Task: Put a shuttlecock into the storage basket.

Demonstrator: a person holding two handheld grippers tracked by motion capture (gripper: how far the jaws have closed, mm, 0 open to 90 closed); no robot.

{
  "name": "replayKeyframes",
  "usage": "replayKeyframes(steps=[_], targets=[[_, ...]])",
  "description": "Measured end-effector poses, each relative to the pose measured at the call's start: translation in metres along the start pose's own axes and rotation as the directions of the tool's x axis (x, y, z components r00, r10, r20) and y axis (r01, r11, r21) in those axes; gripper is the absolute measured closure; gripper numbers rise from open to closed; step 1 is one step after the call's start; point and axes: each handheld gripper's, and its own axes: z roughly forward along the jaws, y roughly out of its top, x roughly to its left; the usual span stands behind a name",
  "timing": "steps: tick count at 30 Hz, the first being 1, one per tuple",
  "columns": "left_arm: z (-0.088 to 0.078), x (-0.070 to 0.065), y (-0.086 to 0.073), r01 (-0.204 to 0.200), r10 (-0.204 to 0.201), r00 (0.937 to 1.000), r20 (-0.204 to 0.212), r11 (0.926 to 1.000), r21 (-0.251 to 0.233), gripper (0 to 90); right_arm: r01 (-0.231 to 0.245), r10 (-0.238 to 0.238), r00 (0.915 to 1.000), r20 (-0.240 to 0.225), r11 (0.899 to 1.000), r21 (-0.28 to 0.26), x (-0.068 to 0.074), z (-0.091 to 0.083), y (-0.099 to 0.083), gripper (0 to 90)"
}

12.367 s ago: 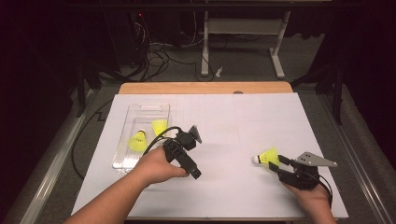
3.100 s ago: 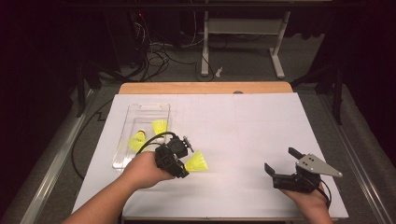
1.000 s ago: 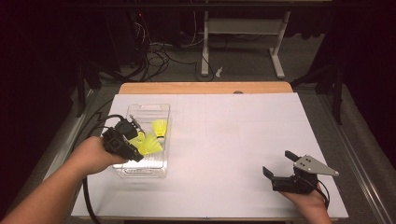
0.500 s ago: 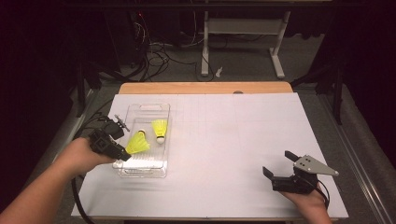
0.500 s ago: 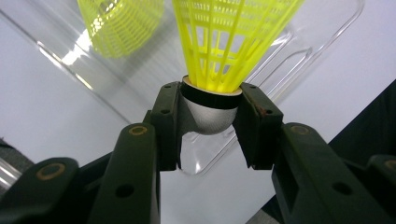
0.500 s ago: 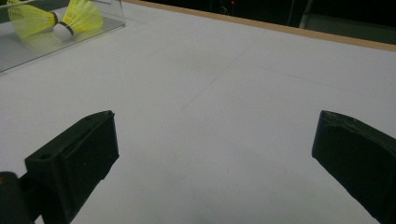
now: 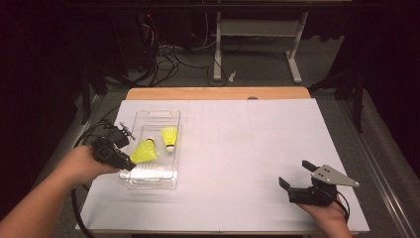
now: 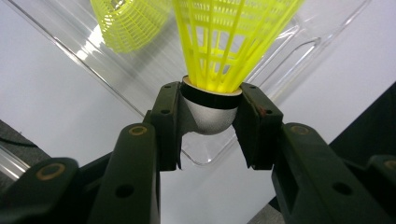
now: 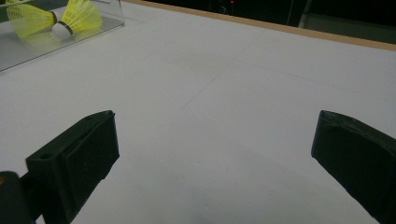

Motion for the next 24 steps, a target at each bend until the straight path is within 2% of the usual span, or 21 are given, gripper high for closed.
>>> replayKeyframes(steps=[7, 15, 17, 18, 24], targets=[[0.013, 0.001, 0.004, -0.005, 0.005, 0.9999, -0.011, 0.9997, 0.025, 63.5, -0.003, 0.003, 1.0, 0.002, 1.0, -0.001, -0.001, -0.001, -0.001, 1.4], [0.028, 0.005, 0.004, 0.017, -0.017, 0.9998, 0.0, 0.9988, 0.045, 63.5, -0.004, 0.004, 1.0, 0.001, 1.0, 0.001, -0.001, -0.001, -0.001, 1.4], [0.032, 0.006, 0.004, 0.018, -0.018, 0.9998, -0.011, 0.9982, 0.056, 63.5, -0.006, 0.006, 1.0, 0.0, 1.0, 0.002, -0.001, -0.001, -0.001, 1.4], [0.033, 0.007, 0.003, 0.026, -0.026, 0.9996, 0.004, 0.9982, 0.054, 63.5, -0.007, 0.007, 1.0, 0.0, 1.0, 0.002, -0.001, 0.0, -0.001, 1.4], [0.041, 0.008, 0.004, 0.027, -0.027, 0.9996, -0.002, 0.997, 0.072, 63.6, -0.004, 0.004, 1.0, -0.002, 1.0, 0.006, -0.001, 0.001, -0.001, 1.5]])
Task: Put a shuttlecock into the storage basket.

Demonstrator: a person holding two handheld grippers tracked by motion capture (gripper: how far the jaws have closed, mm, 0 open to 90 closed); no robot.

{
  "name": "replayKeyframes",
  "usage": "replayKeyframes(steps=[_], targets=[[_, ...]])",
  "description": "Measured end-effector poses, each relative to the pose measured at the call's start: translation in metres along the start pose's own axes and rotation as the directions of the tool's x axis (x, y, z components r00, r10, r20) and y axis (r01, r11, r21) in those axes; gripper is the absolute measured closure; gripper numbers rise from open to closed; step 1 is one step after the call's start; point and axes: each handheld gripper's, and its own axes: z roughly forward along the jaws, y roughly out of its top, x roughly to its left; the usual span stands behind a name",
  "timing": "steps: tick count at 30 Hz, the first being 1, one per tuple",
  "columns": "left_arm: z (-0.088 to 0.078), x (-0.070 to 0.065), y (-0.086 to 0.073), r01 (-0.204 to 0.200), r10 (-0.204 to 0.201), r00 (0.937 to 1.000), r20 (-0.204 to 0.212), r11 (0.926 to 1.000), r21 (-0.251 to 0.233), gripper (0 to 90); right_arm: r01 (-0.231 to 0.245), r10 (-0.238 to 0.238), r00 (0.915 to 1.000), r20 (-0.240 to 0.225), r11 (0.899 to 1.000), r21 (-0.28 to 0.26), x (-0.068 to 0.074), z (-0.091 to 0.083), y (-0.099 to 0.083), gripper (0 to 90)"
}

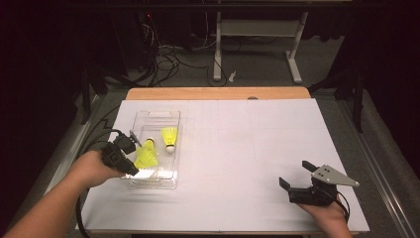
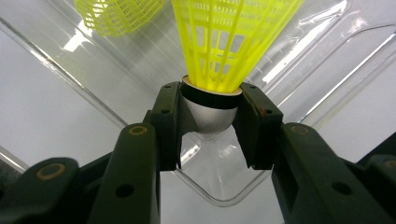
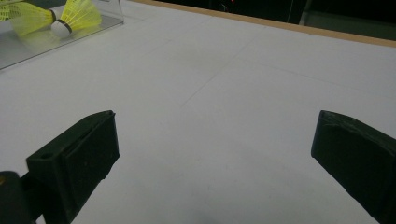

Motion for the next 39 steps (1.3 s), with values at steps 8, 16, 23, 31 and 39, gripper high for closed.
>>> replayKeyframes(steps=[8, 16, 23, 31, 39], targets=[[0.009, 0.001, 0.003, -0.011, 0.011, 0.9998, 0.014, 0.9996, 0.026, 63.6, -0.005, 0.005, 1.0, -0.001, 1.0, 0.004, 0.0, 0.001, -0.001, 1.5], [0.014, 0.001, 0.008, -0.007, 0.006, 0.9997, 0.022, 0.9987, 0.051, 63.5, -0.005, 0.005, 1.0, -0.002, 1.0, 0.006, 0.0, 0.001, -0.001, 1.5], [0.018, 0.002, 0.011, 0.007, -0.01, 0.999, 0.043, 0.9975, 0.07, 63.4, -0.004, 0.004, 1.0, -0.002, 1.0, 0.006, -0.001, 0.001, -0.001, 1.7], [0.018, 0.003, 0.01, 0.008, -0.013, 0.9979, 0.064, 0.9973, 0.073, 63.2, -0.004, 0.004, 1.0, -0.002, 1.0, 0.008, -0.001, 0.001, -0.002, 1.7], [0.018, 0.004, 0.01, 0.01, -0.016, 0.9968, 0.078, 0.9971, 0.076, 62.4, -0.003, 0.003, 1.0, -0.002, 1.0, 0.011, 0.0, 0.002, -0.002, 2.0]])
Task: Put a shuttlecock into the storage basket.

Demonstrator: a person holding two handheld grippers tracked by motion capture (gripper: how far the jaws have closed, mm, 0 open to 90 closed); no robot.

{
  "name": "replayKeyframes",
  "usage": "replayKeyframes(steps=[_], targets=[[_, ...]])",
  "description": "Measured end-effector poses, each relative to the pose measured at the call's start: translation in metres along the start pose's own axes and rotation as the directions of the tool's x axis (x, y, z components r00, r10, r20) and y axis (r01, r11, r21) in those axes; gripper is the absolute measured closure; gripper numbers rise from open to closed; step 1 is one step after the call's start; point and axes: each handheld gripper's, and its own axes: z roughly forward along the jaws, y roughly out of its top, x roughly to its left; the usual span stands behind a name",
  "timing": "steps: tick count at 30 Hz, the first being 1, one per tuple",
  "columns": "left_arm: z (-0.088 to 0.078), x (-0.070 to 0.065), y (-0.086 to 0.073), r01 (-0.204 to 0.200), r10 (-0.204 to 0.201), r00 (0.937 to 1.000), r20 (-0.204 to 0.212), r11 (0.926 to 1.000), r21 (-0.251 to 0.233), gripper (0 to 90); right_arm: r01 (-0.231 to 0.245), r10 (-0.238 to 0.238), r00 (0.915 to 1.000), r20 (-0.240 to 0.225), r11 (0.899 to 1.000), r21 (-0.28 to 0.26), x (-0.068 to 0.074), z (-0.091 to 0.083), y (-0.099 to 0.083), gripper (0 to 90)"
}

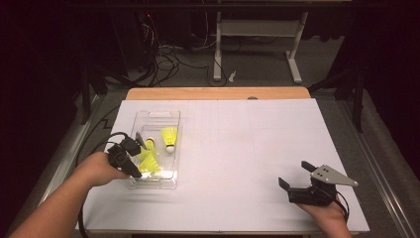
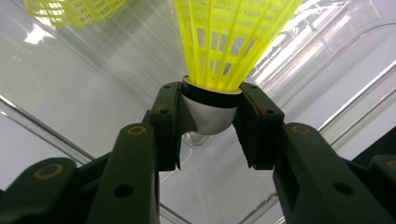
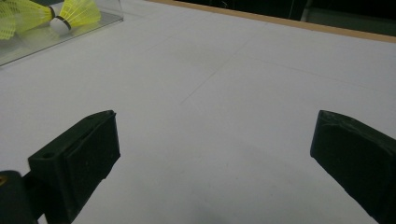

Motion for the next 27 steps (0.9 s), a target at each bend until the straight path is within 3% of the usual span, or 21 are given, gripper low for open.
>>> replayKeyframes(steps=[2, 6, 8, 13, 17, 27], targets=[[-0.001, 0.0, 0.0, 0.001, -0.001, 1.0, 0.004, 0.9999, -0.013, 60.8, 0.0, 0.0, 1.0, 0.001, 1.0, -0.001, 0.0, 0.0, 0.0, 2.0], [-0.008, 0.0, -0.001, 0.031, -0.03, 0.9992, 0.026, 0.9983, -0.05, 46.4, -0.001, 0.001, 1.0, 0.001, 1.0, -0.002, 0.0, 0.0, 0.0, 2.0], [-0.011, -0.001, -0.002, 0.026, -0.025, 0.9994, 0.026, 0.9982, -0.055, 43.0, 0.0, 0.0, 1.0, 0.001, 1.0, -0.004, 0.0, 0.0, 0.0, 2.0], [-0.021, -0.004, -0.004, 0.039, -0.036, 0.9988, 0.032, 0.9953, -0.088, 37.7, 0.0, 0.0, 1.0, -0.001, 1.0, -0.004, 0.001, 0.0, 0.001, 2.0], [-0.029, -0.01, -0.004, 0.028, -0.028, 0.9996, 0.004, 0.9937, -0.108, 32.6, 0.003, -0.004, 1.0, -0.001, 1.0, -0.007, 0.001, 0.0, 0.001, 2.0], [-0.042, -0.014, 0.0, 0.045, -0.047, 0.9988, -0.014, 0.9909, -0.126, 26.0, 0.002, -0.002, 1.0, 0.001, 1.0, -0.009, 0.001, -0.002, 0.002, 2.0]])
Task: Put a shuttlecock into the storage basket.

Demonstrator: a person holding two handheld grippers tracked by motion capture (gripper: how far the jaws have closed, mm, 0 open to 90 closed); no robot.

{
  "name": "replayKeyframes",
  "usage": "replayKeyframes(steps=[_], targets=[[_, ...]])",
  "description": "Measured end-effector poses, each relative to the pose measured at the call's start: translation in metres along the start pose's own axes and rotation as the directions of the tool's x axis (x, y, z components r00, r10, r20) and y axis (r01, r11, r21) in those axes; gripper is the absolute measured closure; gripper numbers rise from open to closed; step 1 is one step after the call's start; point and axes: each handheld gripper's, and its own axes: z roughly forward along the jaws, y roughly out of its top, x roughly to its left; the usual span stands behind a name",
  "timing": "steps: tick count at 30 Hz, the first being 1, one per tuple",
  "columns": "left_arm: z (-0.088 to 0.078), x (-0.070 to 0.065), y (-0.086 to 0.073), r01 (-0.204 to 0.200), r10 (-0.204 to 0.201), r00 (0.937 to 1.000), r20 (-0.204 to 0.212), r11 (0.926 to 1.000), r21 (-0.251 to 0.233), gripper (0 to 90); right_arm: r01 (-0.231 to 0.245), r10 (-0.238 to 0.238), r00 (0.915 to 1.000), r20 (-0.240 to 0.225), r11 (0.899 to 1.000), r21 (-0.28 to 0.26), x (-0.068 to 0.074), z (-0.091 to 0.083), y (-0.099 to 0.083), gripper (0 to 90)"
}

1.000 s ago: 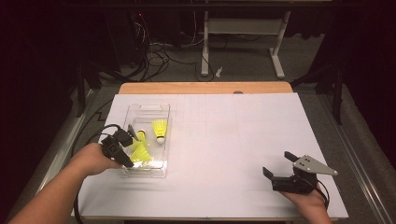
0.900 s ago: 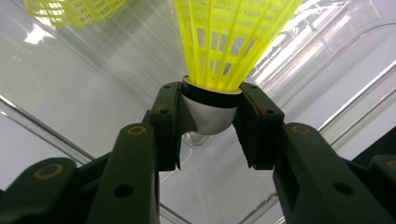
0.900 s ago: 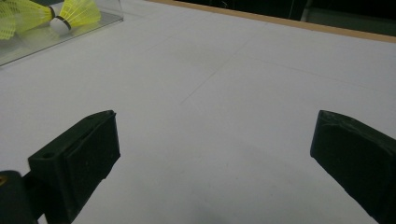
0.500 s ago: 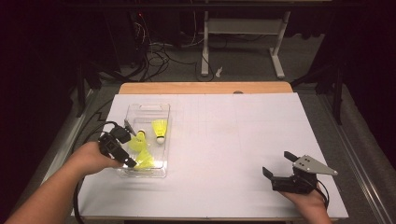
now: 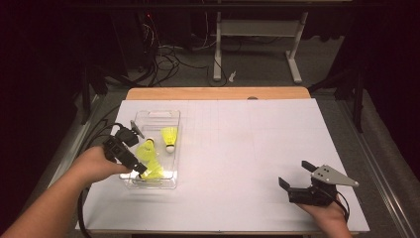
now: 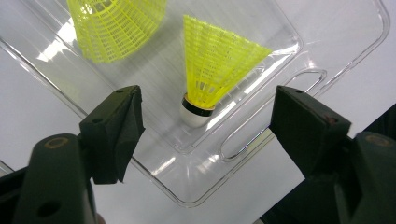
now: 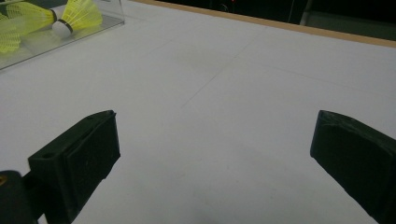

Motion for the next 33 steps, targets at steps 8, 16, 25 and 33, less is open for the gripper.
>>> replayKeyframes(steps=[8, 16, 25, 33], targets=[[-0.006, -0.003, 0.0, 0.001, -0.001, 1.0, -0.008, 1.0, 0.006, 20.3, 0.004, -0.004, 1.0, -0.005, 1.0, 0.004, 0.0, 0.002, 0.0, 2.0], [-0.011, -0.002, -0.001, 0.017, -0.017, 0.9997, -0.018, 0.9997, 0.017, 13.5, 0.003, -0.003, 1.0, -0.004, 1.0, 0.002, -0.001, 0.002, 0.0, 2.0], [-0.01, -0.006, -0.001, 0.027, -0.027, 0.9994, -0.02, 0.9996, 0.005, 0.1, 0.004, -0.004, 1.0, -0.005, 1.0, 0.0, 0.0, 0.001, 0.0, 2.0], [-0.007, -0.007, -0.001, 0.041, -0.042, 0.9989, -0.02, 0.998, -0.048, 0.5, 0.004, -0.004, 1.0, -0.005, 1.0, 0.001, 0.0, 0.001, 0.0, 2.0]])
